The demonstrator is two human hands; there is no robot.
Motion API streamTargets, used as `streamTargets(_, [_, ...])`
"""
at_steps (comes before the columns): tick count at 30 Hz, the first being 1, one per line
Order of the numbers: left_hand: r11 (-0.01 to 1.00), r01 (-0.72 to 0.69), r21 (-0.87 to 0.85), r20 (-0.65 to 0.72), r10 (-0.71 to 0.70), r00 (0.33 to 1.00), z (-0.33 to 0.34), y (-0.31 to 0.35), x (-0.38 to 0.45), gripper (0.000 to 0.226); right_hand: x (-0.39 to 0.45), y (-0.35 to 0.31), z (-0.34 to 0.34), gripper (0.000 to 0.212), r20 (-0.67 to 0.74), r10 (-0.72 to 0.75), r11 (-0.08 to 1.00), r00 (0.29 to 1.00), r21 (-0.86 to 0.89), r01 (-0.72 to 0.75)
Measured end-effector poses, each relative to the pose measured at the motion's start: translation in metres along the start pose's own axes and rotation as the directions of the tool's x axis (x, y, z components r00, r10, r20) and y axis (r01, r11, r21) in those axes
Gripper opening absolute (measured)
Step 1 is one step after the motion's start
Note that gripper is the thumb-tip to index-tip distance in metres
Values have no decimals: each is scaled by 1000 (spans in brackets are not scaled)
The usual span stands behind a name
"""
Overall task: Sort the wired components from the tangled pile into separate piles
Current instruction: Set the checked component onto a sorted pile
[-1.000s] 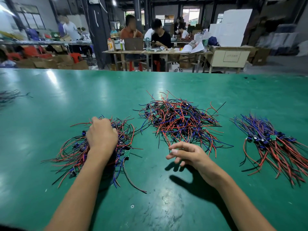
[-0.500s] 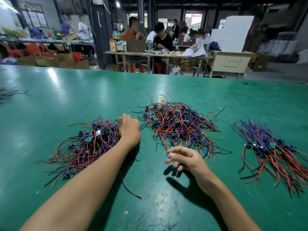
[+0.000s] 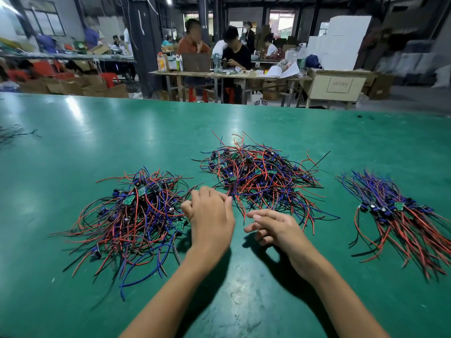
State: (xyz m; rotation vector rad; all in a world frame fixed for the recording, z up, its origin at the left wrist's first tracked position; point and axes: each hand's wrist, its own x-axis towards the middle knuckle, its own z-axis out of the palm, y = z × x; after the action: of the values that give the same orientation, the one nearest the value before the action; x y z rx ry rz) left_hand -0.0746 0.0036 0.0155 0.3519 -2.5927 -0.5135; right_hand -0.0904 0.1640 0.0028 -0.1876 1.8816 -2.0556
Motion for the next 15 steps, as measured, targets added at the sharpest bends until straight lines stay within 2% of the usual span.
streamTargets(3, [977, -28, -210, 49, 39, 998, 4, 6, -19, 21, 2, 0, 1, 21, -51, 5, 999, 999, 51, -3])
streamTargets(6, [949, -68, -309, 30, 81, 996, 7, 12, -28, 20, 2, 0, 1, 24, -56, 7, 998, 998, 70, -3])
streamTargets(10, [917, -45, -395, 4, 51, 999, 9, 16, -36, 16, -2, 3, 0, 26, -24, -47, 999, 999, 14, 47])
streamTargets(13, [888, 0, -460, 73, 38, 997, 11, 15, -35, 14, -3, 3, -2, 22, -39, -55, 998, 998, 31, 56])
streamTargets(15, [831, 41, -555, 149, 51, 987, 12, 15, -32, 14, -3, 2, -4, 18, -65, -19, 996, 998, 89, 25])
